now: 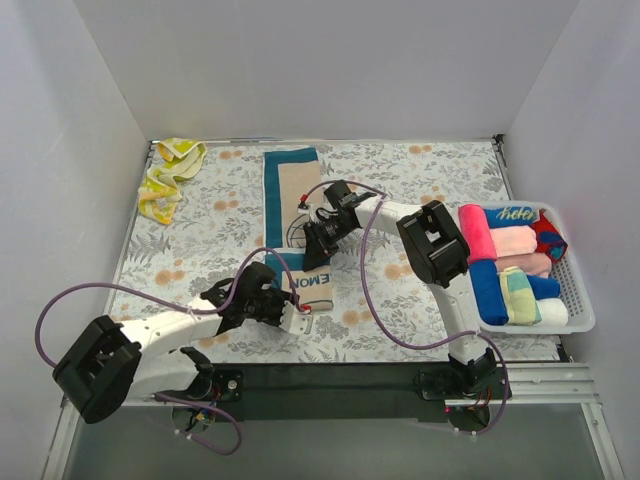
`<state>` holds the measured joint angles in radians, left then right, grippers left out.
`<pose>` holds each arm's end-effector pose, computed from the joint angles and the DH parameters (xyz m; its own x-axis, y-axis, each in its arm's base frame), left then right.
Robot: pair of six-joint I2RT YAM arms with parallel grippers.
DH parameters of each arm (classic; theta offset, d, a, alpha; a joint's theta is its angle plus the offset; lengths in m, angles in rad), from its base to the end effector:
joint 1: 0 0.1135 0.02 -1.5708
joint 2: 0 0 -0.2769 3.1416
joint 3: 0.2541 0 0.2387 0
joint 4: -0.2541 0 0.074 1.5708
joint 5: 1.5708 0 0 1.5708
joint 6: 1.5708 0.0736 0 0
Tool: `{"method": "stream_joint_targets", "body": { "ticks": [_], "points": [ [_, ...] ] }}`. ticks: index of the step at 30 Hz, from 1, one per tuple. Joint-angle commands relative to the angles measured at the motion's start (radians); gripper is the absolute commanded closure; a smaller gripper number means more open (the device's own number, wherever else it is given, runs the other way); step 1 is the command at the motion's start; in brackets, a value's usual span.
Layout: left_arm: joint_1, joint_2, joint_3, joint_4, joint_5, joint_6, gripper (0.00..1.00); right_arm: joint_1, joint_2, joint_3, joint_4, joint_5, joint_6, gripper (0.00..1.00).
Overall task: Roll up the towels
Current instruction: Roll the towel
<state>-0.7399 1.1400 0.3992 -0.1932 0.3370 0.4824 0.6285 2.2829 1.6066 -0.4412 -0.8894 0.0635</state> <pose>0.1318 -0.1533 0.1381 -0.1635 0.7421 -0.6501 0.9678 0.2485 0.0403 0.3477 0.3234 0.1171 -0.7667 -0.5078 -0.3927 -0.5980 0.3425 0.7246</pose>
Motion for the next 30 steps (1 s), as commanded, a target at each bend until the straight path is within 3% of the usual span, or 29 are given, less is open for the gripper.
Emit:
{"method": "stream_joint_targets", "body": {
  "ticks": [1,8,16,30],
  "points": [
    [-0.007,0.033,0.000,0.023,-0.052,-0.013,0.71,0.011,0.006,-0.053,-0.037,0.079,-0.045,0.74],
    [-0.009,0.000,0.070,-0.170,0.103,-0.025,1.00,0.016,-0.023,-0.108,-0.039,0.086,-0.060,0.73],
    [-0.009,0.024,0.219,-0.434,0.267,-0.160,1.00,0.028,-0.149,-0.172,-0.057,0.063,-0.103,0.71],
    [0.033,0.181,0.423,-0.520,0.362,-0.248,1.00,-0.026,-0.247,-0.063,-0.160,0.073,-0.174,0.66]
  ]
}}
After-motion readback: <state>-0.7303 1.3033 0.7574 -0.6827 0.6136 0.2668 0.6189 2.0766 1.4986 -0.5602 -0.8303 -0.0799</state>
